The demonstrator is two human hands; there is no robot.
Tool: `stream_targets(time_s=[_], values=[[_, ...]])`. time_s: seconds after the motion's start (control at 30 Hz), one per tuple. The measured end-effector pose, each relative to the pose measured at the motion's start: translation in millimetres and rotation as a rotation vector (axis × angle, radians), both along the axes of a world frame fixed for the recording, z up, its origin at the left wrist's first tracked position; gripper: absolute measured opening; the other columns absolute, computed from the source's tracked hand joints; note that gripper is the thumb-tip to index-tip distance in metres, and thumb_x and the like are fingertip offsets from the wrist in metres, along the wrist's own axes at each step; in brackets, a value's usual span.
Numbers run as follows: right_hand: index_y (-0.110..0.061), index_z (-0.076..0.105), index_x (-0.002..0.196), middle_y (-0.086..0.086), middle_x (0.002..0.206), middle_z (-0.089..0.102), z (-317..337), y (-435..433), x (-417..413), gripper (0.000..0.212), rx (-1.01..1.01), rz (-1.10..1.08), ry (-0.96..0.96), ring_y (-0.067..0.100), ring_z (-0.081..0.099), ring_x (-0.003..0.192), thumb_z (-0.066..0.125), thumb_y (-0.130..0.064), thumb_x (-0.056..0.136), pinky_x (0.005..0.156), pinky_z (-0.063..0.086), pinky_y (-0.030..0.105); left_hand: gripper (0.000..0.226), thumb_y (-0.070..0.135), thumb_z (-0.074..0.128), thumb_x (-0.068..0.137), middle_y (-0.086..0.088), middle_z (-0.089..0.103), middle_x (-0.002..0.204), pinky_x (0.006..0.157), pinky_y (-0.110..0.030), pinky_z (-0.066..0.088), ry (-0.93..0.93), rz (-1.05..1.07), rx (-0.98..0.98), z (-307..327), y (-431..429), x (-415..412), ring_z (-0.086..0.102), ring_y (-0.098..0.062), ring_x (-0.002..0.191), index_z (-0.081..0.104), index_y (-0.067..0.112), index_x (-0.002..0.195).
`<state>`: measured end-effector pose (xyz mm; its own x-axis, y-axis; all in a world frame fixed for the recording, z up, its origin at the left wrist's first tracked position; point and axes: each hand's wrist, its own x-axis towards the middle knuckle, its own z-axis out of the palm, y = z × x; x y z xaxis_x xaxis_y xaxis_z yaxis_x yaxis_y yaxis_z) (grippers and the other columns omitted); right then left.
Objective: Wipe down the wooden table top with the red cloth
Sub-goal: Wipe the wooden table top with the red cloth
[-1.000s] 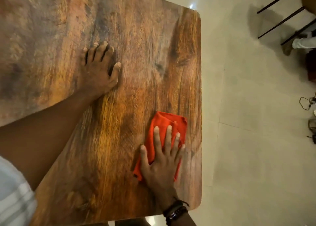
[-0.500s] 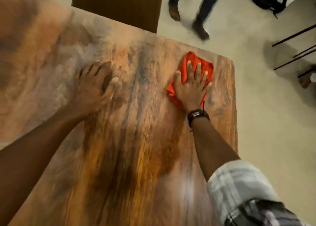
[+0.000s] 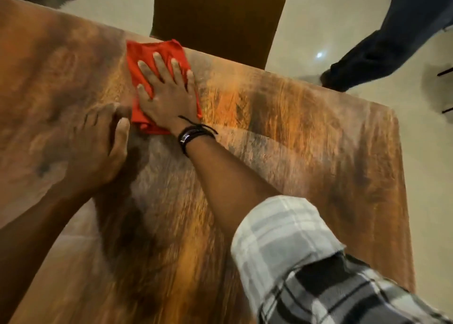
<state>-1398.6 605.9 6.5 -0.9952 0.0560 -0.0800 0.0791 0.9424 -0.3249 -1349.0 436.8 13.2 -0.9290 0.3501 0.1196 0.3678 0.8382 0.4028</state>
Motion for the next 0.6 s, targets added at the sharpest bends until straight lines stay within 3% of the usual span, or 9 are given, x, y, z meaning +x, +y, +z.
stream_targets(time_s=[0.17,0.33,0.43,0.6], values=[[-0.037,0.018,0.158,-0.004,0.168,0.007,-5,139,37,0.058,-0.032,-0.283,0.002,0.024,0.002,0.155,0.024,-0.054,0.103,0.123,-0.002,0.054,0.067,0.054,0.024,0.100,-0.013,0.032,0.158,0.121,-0.051,0.012,-0.035,0.019,-0.040,-12,-3,13,0.027,-0.034,0.146,0.034,0.011,0.151],[-0.019,0.023,0.158,0.011,0.166,0.017,18,313,133,0.059,0.040,-0.630,-0.007,0.035,0.014,0.153,0.024,-0.043,0.105,0.121,0.012,0.062,0.070,0.057,0.022,0.099,-0.013,0.027,0.159,0.120,-0.053,0.011,-0.022,0.022,-0.089,-13,0,13,0.024,-0.034,0.144,0.030,0.011,0.152],[-0.005,0.025,0.155,0.020,0.165,0.012,31,337,166,0.051,0.101,-0.752,-0.040,0.041,0.008,0.152,0.029,-0.027,0.109,0.123,0.002,0.057,0.069,0.055,0.025,0.100,-0.014,0.028,0.159,0.120,-0.052,0.010,0.010,0.033,-0.097,-16,4,15,0.022,-0.034,0.145,0.032,0.011,0.151],[-0.028,0.007,0.160,0.007,0.168,-0.004,20,303,122,0.060,0.068,-0.911,-0.064,0.035,-0.008,0.154,0.021,-0.050,0.106,0.120,-0.008,0.059,0.067,0.051,0.027,0.100,-0.016,0.030,0.158,0.121,-0.052,0.009,0.039,0.040,-0.089,-15,6,15,0.025,-0.035,0.146,0.035,0.008,0.150]])
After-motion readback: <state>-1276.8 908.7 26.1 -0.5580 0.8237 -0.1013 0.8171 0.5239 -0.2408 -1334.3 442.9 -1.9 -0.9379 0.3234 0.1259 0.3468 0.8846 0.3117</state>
